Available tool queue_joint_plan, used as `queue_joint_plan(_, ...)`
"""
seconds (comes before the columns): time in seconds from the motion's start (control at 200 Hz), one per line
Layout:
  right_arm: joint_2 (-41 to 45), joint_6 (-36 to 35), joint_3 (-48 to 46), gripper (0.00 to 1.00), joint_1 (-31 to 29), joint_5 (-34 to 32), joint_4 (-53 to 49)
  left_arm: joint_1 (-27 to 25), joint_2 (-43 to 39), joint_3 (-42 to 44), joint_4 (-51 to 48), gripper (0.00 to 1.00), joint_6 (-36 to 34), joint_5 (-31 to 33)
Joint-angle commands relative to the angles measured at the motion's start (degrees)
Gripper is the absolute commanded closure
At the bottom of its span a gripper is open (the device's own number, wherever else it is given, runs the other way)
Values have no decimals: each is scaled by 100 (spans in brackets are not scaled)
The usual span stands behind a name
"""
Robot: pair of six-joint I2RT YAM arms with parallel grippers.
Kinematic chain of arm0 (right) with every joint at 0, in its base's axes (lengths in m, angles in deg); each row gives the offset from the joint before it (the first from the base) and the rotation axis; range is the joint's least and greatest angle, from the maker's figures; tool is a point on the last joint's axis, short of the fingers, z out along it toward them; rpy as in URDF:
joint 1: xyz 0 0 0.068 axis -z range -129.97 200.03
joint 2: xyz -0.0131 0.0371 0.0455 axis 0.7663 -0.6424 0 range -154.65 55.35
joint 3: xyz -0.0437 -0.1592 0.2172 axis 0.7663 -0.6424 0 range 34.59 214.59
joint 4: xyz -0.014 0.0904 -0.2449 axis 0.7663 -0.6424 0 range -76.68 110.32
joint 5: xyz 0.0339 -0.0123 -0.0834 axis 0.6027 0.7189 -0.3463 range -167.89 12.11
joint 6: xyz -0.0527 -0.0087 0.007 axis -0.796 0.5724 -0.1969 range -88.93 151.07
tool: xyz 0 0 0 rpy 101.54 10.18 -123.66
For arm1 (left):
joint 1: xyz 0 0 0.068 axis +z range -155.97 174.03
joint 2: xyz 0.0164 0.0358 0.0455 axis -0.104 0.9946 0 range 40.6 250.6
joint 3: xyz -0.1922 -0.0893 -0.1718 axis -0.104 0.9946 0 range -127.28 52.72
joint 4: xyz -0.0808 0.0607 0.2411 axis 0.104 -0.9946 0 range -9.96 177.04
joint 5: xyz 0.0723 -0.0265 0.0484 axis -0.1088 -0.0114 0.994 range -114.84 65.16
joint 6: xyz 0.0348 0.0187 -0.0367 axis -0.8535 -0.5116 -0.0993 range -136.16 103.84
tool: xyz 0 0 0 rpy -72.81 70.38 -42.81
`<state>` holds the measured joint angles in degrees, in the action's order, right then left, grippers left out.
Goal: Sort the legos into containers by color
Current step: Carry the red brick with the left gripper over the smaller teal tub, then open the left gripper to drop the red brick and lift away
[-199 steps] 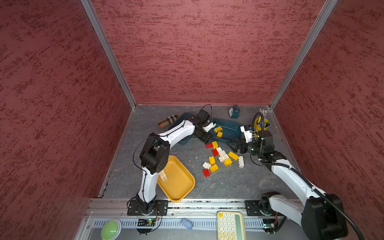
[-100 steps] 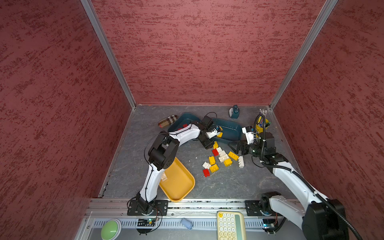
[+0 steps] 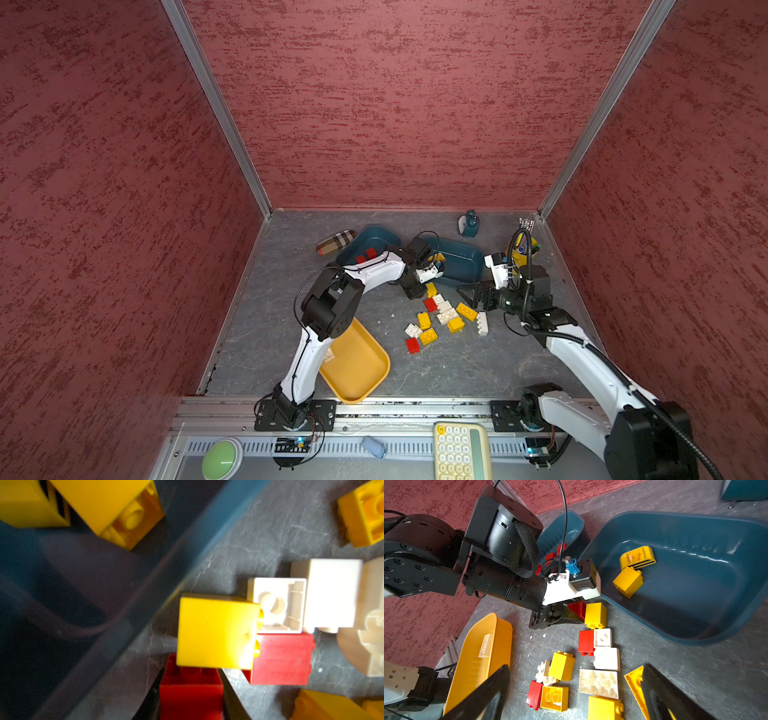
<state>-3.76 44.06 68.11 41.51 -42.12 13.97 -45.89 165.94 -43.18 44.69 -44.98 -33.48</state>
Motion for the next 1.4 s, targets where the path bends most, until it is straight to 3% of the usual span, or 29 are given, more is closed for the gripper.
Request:
queue_joint_plan(0.0,67,-89,17,1,16,178,40,9,-532,-107,-359,73,114,-5)
queue_joint_plan(0.145,-54,-70,41,1,16,377,164,277,-862,-356,-757,72,483,82)
queue_joint_plan(0.356,-205,-43,164,1,19,488,257,1100,-996,-974,-840,73,1086,-92)
queue_joint_plan(0.616,-250,-69,251,1,17,414,187,1953,-283,-1867,-793,74,1651,30)
queue_joint_plan(1.032,-268,-69,196,1,17,299,134,2223,1151,-2939,-631,73,1737,528)
queue_joint_plan(1.177,-268,-84,184,1,17,268,100,2218,1365,-3085,-566,67,1726,778)
queue_joint_plan(1.288,-250,-86,181,1,16,255,75,2209,1351,-3137,-628,43,1738,771)
queue_joint_plan(1.398,-241,-82,177,1,21,254,72,2153,1141,-3111,-810,34,1799,681)
